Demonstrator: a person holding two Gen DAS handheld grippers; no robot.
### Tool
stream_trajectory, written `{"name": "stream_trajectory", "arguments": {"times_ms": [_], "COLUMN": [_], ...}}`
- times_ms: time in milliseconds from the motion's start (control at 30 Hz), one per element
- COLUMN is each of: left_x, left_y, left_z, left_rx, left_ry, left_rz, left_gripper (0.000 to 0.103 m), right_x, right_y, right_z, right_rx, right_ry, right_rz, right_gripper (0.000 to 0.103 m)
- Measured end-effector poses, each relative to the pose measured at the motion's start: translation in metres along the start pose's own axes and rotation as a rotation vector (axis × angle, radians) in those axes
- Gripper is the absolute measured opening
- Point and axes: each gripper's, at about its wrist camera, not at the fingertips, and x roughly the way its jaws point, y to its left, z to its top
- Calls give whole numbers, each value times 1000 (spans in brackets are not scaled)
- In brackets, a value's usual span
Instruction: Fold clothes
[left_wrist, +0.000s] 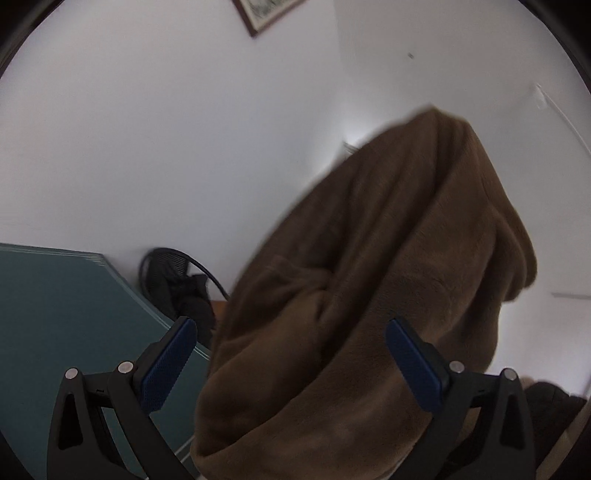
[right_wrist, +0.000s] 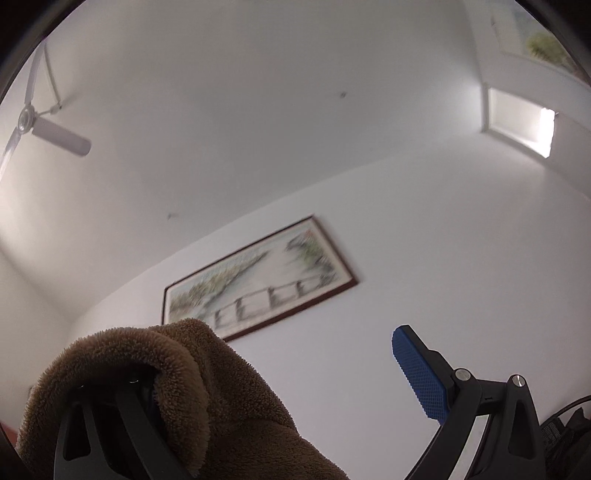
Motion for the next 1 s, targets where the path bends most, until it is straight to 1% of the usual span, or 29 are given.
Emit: {"name": "stream_trajectory", "arguments": {"times_ms": [33,100,200,267,367,433,467,500,533,567,600,633,667,700,733,800,833,900,933,1000], "left_x": [9,26,49,65,90,101,105,107,108,111,113,113,111,106,100,81,68,39,14,-21], "left_y": [-7,-19,-36,-41,-46,-48,-50,-52,-54,-57,-59,-62,-65,-67,-70,-71,-73,-80,-87,-101], "left_z": [-2,0,-5,-7,-13,-16,-17,-18,-18,-19,-19,-18,-17,-13,-10,2,11,24,26,35], "left_rx": [22,74,152,166,130,111,107,106,104,105,107,111,122,129,136,128,127,135,134,124], "left_ry": [23,61,105,141,203,216,221,220,220,220,224,219,199,173,147,61,2,-130,-204,-342], "left_rz": [-27,-62,-96,-108,-161,-180,-183,-176,-169,-143,-106,-69,-30,17,63,147,212,317,366,451], "left_gripper": [103,103,103,103,103,98,89,75,67,50,34,27,17,14,13,12,12,12,12,12], "right_x": [4,8,6,9,13,12,11,9,6,3,1,-2,-6,-6,-5,-5,-5,-6,-6,-8], "right_y": [1,1,-3,-7,-12,-13,-14,-15,-15,-14,-13,-12,-11,-8,-6,-1,1,4,5,2], "right_z": [-5,-18,-36,-42,-47,-49,-49,-49,-49,-50,-50,-51,-52,-53,-55,-60,-63,-69,-73,-77], "right_rx": [-6,-17,-29,-26,-32,-38,-41,-47,-59,-75,-102,-138,-175,-218,-264,-360,-411,-494,-532,-547], "right_ry": [32,78,95,104,118,124,126,129,129,126,120,112,104,97,91,77,70,51,41,45], "right_rz": [15,16,-18,-30,-38,-37,-36,-38,-47,-64,-96,-136,-169,-203,-234,-289,-317,-378,-409,-437], "right_gripper": [102,102,102,102,102,102,102,102,102,102,102,102,102,102,102,102,102,102,102,102]}}
